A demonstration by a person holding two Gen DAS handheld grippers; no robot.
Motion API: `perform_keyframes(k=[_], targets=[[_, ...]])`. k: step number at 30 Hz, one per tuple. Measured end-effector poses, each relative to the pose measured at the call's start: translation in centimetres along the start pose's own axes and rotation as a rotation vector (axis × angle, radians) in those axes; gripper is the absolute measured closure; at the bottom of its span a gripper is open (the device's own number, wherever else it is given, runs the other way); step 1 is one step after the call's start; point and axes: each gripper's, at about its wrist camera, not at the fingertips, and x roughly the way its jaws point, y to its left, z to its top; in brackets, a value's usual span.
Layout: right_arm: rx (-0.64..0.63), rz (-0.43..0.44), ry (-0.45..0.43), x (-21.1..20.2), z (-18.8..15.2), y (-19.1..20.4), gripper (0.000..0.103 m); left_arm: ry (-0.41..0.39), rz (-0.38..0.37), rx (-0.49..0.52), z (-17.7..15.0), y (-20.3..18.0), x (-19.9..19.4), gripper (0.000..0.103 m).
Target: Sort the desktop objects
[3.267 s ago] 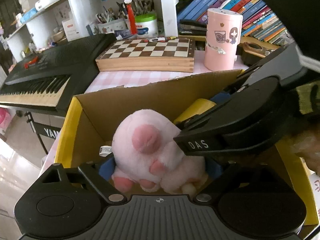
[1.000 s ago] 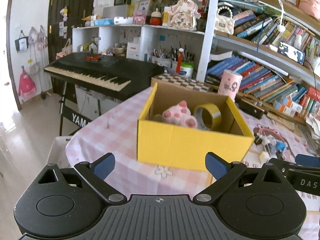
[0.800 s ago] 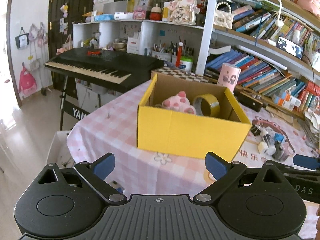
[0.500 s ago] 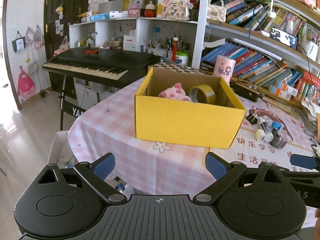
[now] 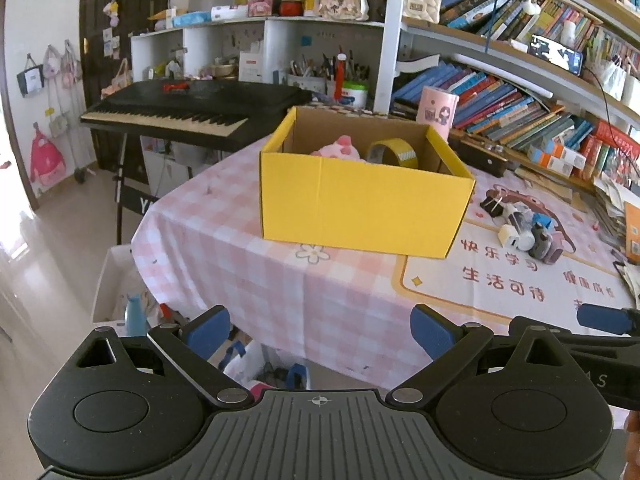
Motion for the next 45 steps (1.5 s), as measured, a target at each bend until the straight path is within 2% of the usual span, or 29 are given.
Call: perform_keyframes(k=[26,37,45], targets=[[0.04,-0.084,0.079,-1.1,-2.7,-2.4,0.021,0.078,-0.1,0.041,-1.9,-3.0,0.8,0.005],[0.088,-0.133,0.093,-1.1,-3.0,-4.9,0.021,0.101,-0.153,0.094,-1.5,-5.7,2.1,0.004],[0.123,-0.163,0.099,-0.5,-2.5,-8.2,0.021,0.112,-0.185,0.131,-0.6,-9.0,3.6,0.004]])
